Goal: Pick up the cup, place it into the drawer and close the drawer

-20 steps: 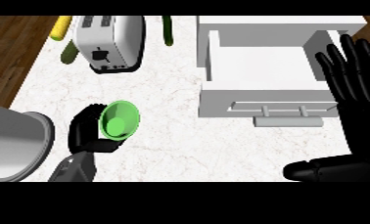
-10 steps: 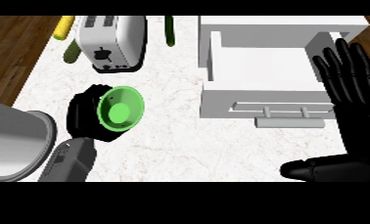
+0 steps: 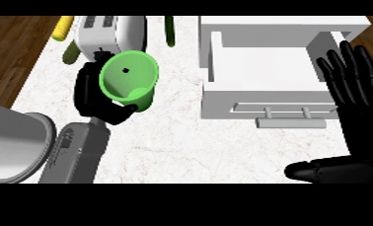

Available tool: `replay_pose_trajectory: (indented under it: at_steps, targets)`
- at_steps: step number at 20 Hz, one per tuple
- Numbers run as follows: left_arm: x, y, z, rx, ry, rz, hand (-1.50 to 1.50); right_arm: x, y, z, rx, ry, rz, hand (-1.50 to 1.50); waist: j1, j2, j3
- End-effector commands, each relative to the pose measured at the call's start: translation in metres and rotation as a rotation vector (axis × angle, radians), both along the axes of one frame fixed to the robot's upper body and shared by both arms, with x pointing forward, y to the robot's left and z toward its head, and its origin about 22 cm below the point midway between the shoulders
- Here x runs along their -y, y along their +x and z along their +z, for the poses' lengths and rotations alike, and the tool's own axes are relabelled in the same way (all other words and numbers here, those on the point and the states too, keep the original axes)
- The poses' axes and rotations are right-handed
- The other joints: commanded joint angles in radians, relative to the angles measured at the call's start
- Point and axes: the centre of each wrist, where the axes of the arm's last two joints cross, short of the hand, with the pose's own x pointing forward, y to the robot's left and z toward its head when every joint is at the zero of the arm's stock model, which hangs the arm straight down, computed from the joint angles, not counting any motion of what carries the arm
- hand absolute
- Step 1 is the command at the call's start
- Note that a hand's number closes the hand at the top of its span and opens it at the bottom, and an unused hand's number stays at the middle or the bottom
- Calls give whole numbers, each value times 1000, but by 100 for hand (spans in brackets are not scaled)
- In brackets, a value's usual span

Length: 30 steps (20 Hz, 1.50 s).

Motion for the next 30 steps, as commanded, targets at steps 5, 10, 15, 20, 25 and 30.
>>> replay_pose_trajectory:
  at_steps: [5, 10, 15, 20, 25, 30]
  targets:
    - [44, 14, 62, 37, 36, -26, 150, 11, 8, -11, 7, -21, -8, -150, -5, 3, 0]
    - [74, 38, 109, 47, 80, -15, 150, 9, -4, -4, 7, -6, -9, -150, -11, 4, 0]
    - [86, 60, 146, 46, 108, 3, 150, 9, -13, 5, 2, 7, 6, -150, -18, 4, 0]
    - [122, 62, 158, 15, 156, -37, 150, 2, 11, 14, 1, -21, 5, -150, -11, 4, -1]
    - [138, 73, 127, -21, 215, -27, 150, 29, 3, 15, 13, -11, 7, -150, -24, 6, 0]
    - [157, 94, 138, -49, 219, 20, 150, 7, 10, 7, 0, -10, 12, -150, -32, 10, 0]
